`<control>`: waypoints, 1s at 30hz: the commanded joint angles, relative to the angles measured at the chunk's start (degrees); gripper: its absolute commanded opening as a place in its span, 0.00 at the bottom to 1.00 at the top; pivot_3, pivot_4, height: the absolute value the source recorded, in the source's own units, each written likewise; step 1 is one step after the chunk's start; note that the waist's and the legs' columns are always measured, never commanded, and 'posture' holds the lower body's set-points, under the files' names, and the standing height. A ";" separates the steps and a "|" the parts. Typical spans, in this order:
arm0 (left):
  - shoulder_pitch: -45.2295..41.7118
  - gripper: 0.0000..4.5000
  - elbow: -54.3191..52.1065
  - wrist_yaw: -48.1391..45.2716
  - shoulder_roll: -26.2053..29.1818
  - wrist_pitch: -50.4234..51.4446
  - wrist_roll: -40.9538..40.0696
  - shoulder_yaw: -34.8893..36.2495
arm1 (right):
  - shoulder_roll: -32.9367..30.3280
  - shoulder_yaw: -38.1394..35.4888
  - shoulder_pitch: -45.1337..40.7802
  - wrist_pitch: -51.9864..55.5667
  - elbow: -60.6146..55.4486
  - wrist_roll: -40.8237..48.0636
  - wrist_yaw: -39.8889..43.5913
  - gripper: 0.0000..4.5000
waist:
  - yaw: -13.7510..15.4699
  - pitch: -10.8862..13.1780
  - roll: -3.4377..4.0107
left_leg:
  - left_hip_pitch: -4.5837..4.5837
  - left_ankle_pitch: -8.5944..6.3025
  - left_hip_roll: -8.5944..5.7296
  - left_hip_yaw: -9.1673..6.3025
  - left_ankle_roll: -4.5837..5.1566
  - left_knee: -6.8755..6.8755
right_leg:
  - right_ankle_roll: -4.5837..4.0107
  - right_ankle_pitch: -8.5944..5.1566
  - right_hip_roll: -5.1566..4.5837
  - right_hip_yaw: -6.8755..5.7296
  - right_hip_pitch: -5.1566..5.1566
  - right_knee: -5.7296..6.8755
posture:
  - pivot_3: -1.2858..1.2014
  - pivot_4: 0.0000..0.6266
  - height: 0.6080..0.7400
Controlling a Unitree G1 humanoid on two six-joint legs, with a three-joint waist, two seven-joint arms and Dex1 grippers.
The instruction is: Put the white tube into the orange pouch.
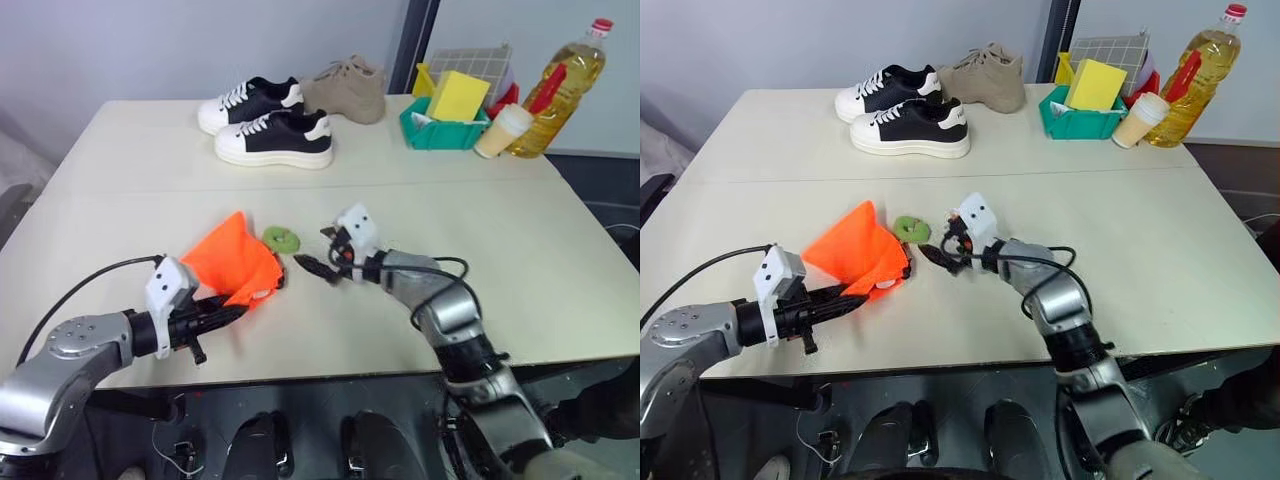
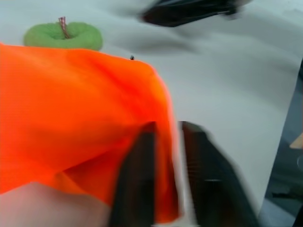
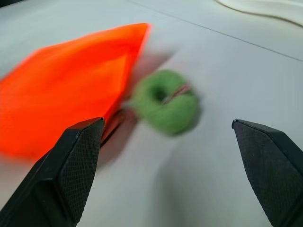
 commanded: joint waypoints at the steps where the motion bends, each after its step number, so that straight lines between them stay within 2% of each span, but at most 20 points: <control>1: -0.69 0.64 0.11 0.71 -1.04 -1.37 -1.22 2.37 | 3.65 -1.20 -3.74 -2.98 5.80 -1.00 -3.60 1.00 | -0.01 0.00 0.00 | 0.00 0.02 -0.01 0.02 -0.02 -0.03 | 0.01 0.01 0.00 0.00 -0.01 0.00 | 0.52 0.24 1.00; 9: -0.34 0.64 1.92 1.49 -1.45 1.29 -6.79 8.82 | 9.51 -1.56 -7.51 -8.16 19.50 -2.94 -7.45 1.00 | -0.54 0.00 0.00 | 0.01 0.17 -0.02 0.05 0.02 -0.09 | 0.24 0.13 0.05 -0.02 0.00 0.02 | 0.52 0.24 1.00; 12: -1.37 0.66 2.15 3.44 -3.03 2.06 -9.58 11.02 | 9.65 -1.28 -7.52 -10.79 21.92 -3.90 -7.27 0.81 | -0.68 -0.01 -0.01 | 0.02 0.18 -0.02 0.04 0.00 -0.09 | 0.26 0.13 0.05 -0.03 0.01 0.04 | 0.52 0.24 1.00; 19: -0.71 0.66 2.07 5.21 -4.04 0.97 -8.42 9.28 | 8.83 -1.97 -6.64 -15.00 20.67 -4.15 -5.81 0.01 | -1.13 -0.01 -0.02 | 0.05 0.24 -0.02 0.03 -0.06 -0.15 | 0.28 0.14 0.08 -0.04 0.02 0.05 | 0.52 0.24 1.00; 29: -0.92 0.66 4.59 6.36 -5.86 -0.78 -6.46 8.32 | 6.31 -1.87 -3.51 -14.15 13.82 -4.14 -4.22 0.01 | -1.11 -0.01 -0.02 | 0.08 0.27 -0.02 0.04 -0.12 -0.22 | 0.28 0.14 0.08 -0.04 0.01 0.05 | 0.52 0.24 1.00; 30: -0.79 0.66 4.71 6.40 -6.03 -0.93 -6.34 8.35 | 6.38 -2.23 -3.23 -12.85 12.80 -3.16 -3.59 0.06 | -1.10 -0.01 -0.02 | 0.07 0.27 -0.02 0.04 -0.12 -0.22 | 0.28 0.14 0.08 -0.04 0.01 0.05 | 0.52 0.24 1.00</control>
